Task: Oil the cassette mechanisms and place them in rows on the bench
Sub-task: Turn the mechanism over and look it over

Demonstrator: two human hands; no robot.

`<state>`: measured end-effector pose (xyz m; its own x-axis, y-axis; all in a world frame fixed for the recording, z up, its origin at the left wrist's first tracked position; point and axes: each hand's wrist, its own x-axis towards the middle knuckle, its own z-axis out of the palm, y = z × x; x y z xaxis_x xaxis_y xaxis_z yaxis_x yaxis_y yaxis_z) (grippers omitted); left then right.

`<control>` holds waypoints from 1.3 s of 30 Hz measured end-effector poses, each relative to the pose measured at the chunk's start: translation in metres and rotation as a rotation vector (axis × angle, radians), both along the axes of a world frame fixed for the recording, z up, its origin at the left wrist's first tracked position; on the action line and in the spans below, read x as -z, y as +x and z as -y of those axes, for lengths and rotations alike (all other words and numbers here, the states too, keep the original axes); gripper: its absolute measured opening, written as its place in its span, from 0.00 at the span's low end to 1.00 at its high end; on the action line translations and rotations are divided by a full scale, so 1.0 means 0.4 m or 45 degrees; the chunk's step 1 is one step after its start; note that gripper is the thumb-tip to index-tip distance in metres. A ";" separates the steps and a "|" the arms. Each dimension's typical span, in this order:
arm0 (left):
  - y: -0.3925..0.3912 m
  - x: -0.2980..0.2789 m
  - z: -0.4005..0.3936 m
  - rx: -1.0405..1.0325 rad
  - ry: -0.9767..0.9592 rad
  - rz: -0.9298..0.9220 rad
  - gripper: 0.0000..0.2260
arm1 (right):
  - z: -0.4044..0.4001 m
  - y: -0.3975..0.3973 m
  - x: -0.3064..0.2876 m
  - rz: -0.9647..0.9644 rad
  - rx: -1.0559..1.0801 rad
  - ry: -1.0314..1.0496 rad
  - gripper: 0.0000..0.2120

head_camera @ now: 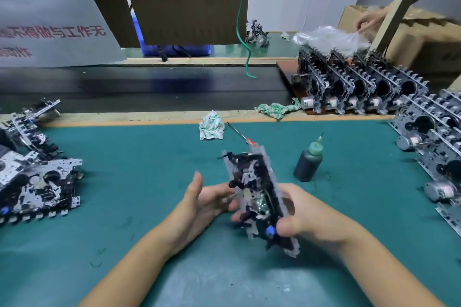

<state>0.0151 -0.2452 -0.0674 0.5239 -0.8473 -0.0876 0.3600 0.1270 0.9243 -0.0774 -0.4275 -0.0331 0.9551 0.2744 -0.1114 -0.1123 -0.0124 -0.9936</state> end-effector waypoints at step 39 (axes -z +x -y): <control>0.044 0.064 0.056 -0.014 0.033 -0.803 0.33 | -0.003 0.010 0.042 -0.392 0.281 -0.283 0.21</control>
